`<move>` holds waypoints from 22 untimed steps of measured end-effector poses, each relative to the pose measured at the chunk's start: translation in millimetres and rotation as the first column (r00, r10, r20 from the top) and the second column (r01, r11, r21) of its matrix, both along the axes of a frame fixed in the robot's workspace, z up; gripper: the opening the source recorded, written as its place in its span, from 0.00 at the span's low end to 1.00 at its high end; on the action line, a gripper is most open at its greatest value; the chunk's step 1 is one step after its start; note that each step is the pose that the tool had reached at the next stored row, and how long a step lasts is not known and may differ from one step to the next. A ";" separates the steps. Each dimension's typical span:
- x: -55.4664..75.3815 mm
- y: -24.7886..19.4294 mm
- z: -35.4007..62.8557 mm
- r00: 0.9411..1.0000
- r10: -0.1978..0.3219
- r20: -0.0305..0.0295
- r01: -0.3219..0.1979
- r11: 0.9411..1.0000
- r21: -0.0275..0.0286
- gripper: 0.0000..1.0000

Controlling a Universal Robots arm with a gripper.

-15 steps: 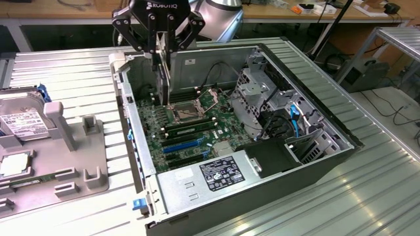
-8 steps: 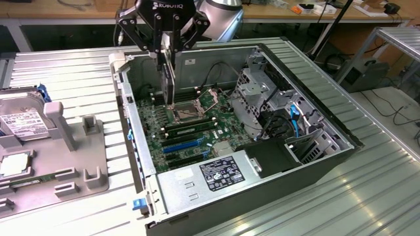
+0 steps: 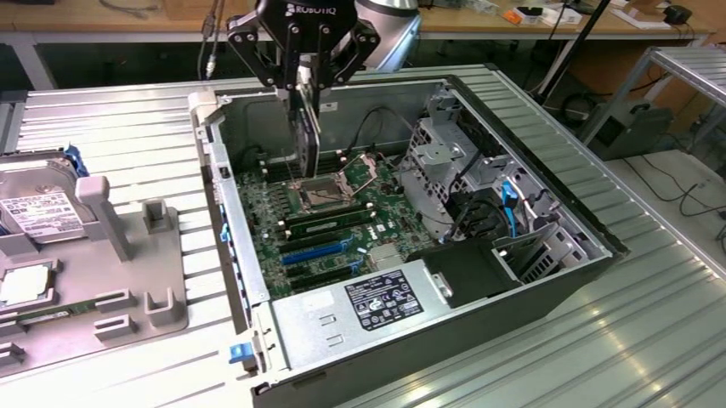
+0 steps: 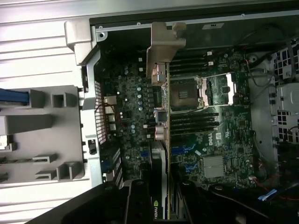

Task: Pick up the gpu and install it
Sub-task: 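Pick up the gpu and move the gpu toward the slot, then insert the gpu into the slot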

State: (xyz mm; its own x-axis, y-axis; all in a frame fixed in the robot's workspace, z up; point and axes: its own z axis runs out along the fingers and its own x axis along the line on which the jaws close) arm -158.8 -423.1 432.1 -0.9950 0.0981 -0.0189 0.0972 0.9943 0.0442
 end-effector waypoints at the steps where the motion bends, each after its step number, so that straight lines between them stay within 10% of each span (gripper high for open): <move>1: 1.3 0.0 0.0 1.000 0.000 0.000 0.000 1.000 0.000 0.27; 22: 23.8 0.0 0.0 1.000 0.000 0.000 0.000 1.000 0.000 0.27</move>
State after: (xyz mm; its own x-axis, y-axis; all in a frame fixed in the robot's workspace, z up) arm -135.0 -423.1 432.1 -0.9950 0.0981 -0.0188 0.0972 0.9943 0.0442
